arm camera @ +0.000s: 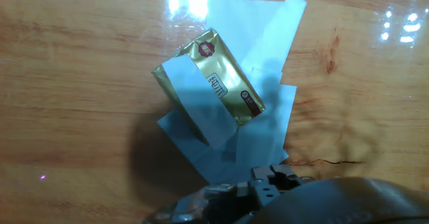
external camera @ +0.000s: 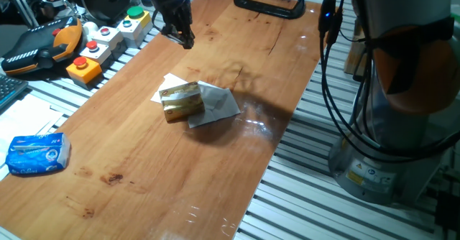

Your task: Pull out a napkin

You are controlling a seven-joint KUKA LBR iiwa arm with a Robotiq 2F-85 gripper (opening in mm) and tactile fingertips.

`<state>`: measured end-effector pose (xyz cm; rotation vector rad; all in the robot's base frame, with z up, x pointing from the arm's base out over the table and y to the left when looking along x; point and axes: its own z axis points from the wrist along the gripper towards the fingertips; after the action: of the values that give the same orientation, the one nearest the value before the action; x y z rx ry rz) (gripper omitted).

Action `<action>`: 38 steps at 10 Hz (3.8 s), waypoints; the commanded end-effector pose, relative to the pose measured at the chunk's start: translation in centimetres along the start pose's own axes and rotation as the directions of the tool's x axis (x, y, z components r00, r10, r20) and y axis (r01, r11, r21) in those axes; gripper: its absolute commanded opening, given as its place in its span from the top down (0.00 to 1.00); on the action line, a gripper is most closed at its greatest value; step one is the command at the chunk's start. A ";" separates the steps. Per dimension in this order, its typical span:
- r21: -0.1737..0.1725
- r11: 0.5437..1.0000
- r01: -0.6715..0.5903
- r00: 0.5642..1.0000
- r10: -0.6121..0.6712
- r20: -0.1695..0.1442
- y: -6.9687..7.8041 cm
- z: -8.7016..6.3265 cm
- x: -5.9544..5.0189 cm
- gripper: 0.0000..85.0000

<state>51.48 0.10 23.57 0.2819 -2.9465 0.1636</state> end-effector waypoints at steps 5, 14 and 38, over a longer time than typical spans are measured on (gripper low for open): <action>-0.001 1.000 0.023 1.000 -0.023 -0.003 0.0 0.0 0.0 0.99; -0.086 0.995 -0.044 0.991 0.055 0.126 0.0 0.0 0.0 0.99; 0.088 0.989 -0.119 0.969 0.096 0.226 7.6 11.3 -5.5 0.27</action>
<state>53.50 7.10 10.76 0.1648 -3.1817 0.3134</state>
